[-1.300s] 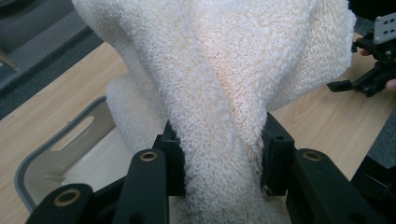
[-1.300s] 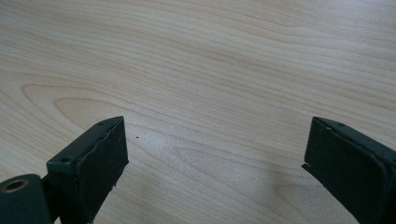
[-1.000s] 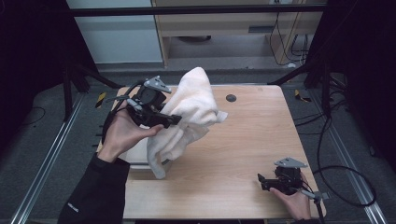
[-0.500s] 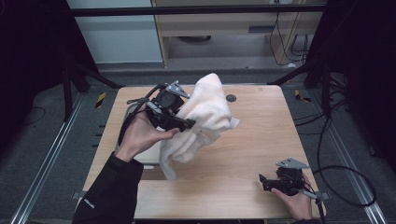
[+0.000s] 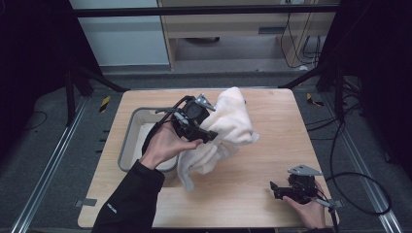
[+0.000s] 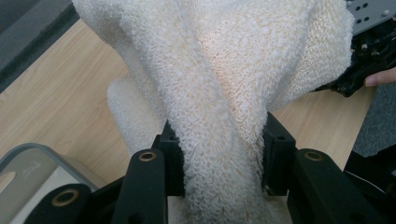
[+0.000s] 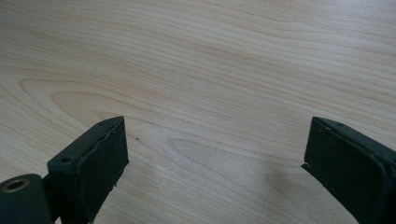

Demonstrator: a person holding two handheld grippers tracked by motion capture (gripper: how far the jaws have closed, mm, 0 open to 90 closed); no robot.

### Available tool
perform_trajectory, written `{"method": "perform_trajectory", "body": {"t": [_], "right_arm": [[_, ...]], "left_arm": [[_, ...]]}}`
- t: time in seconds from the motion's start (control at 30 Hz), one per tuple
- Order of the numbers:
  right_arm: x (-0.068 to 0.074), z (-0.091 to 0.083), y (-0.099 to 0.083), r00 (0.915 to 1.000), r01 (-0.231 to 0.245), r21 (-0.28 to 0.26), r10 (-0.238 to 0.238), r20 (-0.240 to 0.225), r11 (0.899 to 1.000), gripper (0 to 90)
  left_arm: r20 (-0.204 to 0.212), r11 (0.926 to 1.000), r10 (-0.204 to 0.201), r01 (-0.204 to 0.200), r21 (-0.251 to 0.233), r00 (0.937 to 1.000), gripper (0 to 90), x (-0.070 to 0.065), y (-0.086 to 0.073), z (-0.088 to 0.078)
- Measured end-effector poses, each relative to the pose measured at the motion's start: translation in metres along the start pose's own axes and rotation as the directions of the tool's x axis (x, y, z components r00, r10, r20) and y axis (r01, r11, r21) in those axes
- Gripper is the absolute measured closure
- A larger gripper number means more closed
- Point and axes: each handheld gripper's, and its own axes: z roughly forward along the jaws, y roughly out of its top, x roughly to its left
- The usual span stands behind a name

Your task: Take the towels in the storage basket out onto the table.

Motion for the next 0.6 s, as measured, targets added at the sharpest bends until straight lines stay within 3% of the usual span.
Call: {"method": "perform_trajectory", "body": {"t": [0.6], "right_arm": [[0.000,0.001,0.000,1.0000,-0.003,0.007,0.003,-0.005,1.000,6.4]], "left_arm": [[0.027,0.9990,0.018,-0.019,0.040,0.9995,60.3,-0.009,0.001,0.050]]}}
